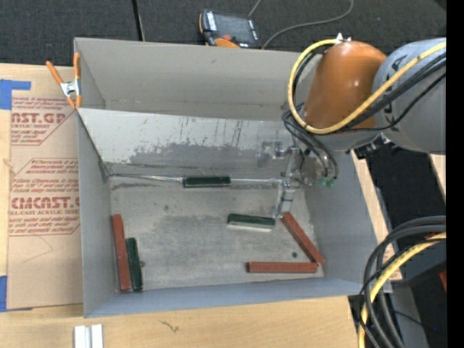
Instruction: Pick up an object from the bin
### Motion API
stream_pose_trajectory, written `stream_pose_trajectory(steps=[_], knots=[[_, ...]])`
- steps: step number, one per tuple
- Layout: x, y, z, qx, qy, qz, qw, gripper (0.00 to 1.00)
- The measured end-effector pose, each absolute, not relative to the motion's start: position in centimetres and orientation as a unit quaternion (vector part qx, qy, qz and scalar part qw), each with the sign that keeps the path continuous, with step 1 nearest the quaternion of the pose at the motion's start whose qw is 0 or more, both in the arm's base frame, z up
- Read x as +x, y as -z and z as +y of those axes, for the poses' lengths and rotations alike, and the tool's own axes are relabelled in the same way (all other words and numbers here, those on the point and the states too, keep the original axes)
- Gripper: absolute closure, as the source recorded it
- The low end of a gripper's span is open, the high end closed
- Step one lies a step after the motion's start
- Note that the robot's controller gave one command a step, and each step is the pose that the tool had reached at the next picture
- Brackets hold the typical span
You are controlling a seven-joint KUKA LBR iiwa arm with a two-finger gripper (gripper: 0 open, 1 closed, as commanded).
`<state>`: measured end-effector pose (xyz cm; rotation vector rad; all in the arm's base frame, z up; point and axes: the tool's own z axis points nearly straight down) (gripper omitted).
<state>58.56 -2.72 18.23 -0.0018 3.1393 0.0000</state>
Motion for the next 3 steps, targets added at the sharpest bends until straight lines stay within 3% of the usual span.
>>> stream_pose_trajectory(steps=[1,2,3], knots=[[53.2,-6.8,-3.1,-0.164,-0.001,0.986,-0.002,0.00],[53.4,-7.0,-3.1,-0.164,0.000,0.987,0.001,1.00],[52.7,-24.0,-2.1,-0.152,0.001,0.988,0.006,1.00]])
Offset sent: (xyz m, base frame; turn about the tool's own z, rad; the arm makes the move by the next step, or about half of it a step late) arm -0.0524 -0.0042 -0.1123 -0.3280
